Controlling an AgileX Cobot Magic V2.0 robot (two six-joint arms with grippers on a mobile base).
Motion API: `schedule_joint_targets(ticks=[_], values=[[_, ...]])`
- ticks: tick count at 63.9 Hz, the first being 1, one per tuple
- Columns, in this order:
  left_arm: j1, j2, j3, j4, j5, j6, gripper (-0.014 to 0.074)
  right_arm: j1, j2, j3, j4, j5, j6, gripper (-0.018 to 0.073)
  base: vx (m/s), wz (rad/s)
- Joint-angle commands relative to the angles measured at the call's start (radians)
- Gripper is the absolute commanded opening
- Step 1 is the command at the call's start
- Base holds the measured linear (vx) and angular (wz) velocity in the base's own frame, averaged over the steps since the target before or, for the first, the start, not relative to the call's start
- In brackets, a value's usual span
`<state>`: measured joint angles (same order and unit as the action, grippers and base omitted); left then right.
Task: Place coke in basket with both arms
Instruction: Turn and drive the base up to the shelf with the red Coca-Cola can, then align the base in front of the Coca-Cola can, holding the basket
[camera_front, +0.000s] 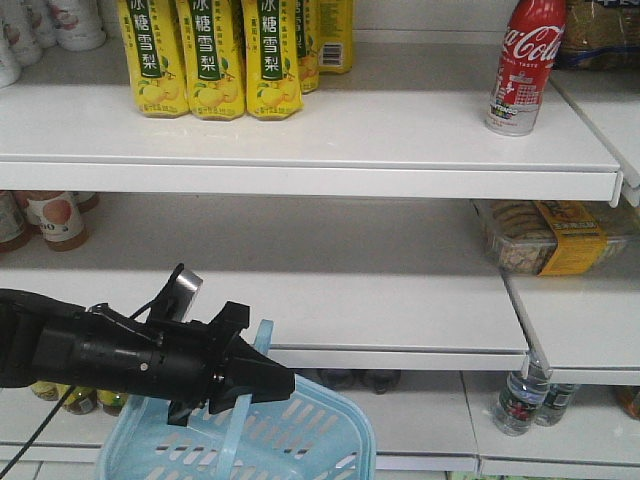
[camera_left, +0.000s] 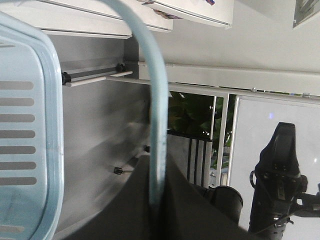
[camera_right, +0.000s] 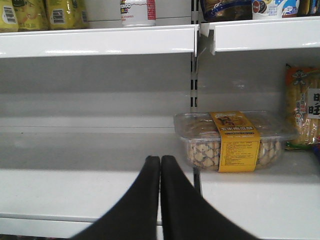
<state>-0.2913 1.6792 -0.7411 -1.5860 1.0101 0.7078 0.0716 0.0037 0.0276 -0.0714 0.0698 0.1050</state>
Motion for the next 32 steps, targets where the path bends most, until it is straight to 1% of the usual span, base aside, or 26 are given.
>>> schedule_joint_targets(ticks=[1, 32], values=[[-0.008, -0.047, -0.013, -0.067, 0.068, 0.005, -0.0006, 0.0, 0.011, 0.008, -0.004, -0.07, -0.01, -0.001, 0.02, 0.0], [-0.008, -0.047, -0.013, -0.067, 0.068, 0.005, -0.0006, 0.0, 0.011, 0.008, -0.004, -0.07, -0.01, -0.001, 0.02, 0.0]])
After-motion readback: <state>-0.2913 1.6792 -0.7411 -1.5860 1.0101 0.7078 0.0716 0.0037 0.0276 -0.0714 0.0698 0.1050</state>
